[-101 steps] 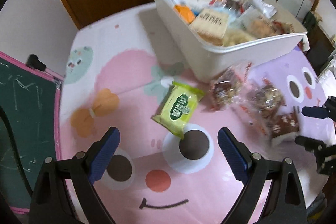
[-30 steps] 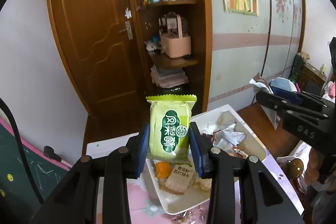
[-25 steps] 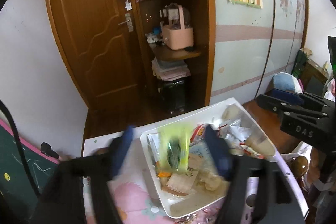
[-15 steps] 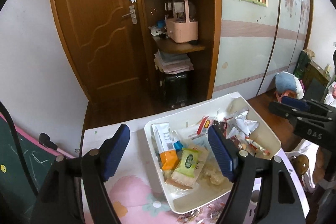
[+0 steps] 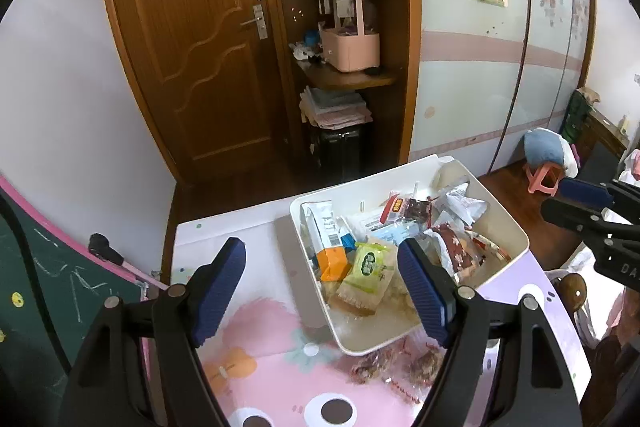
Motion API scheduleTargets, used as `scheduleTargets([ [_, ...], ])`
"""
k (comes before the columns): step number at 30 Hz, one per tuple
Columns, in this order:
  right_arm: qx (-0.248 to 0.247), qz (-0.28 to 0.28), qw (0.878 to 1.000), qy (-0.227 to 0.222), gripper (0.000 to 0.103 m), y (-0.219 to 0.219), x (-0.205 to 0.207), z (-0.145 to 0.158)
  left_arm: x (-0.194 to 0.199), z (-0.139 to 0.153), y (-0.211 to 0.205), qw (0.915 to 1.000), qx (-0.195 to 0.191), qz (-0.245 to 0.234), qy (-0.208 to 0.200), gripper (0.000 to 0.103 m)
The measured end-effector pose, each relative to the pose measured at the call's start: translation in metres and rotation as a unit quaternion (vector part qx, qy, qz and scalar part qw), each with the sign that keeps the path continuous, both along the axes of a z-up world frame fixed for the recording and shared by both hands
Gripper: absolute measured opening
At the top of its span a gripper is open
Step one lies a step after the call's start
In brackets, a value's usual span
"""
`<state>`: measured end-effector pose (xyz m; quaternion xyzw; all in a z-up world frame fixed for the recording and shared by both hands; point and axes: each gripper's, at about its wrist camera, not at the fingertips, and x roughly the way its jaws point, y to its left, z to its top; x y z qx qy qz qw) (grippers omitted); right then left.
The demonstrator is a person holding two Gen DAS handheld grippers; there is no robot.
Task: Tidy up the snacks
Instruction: 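Move both grippers down to the two clear nut bags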
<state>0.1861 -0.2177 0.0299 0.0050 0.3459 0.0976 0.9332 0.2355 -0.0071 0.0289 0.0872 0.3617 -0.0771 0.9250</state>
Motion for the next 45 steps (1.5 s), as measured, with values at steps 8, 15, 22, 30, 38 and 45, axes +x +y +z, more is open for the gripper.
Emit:
scheduleTargets([
  [8, -0.003, 0.033, 0.999, -0.005, 0.049, 0.009, -0.044, 0.005, -0.046, 0.006, 0.007, 0.9996, 0.007, -0.026, -0.01, 0.081],
  [15, 0.004, 0.056, 0.998, 0.029, 0.055, 0.022, -0.066, -0.034, -0.081, -0.025, 0.002, 0.9968, 0.034, -0.072, 0.007, 0.082],
  [22, 0.034, 0.059, 0.994, 0.081, 0.058, 0.031, -0.063, -0.096, -0.091, -0.084, 0.002, 0.9927, 0.041, -0.099, 0.054, 0.082],
  [30, 0.056, 0.051, 0.987, 0.145, 0.058, 0.041, -0.045, -0.17, -0.068, -0.153, 0.01, 0.9875, 0.015, -0.098, 0.123, 0.082],
  [38, 0.098, 0.059, 0.975, 0.193, 0.058, 0.05, -0.017, -0.221, -0.03, -0.202, 0.018, 0.9807, -0.023, -0.085, 0.174, 0.082],
  [45, 0.091, 0.092, 0.977, 0.168, 0.055, 0.064, -0.013, -0.236, -0.014, -0.215, 0.012, 0.9748, -0.051, -0.103, 0.191, 0.082],
])
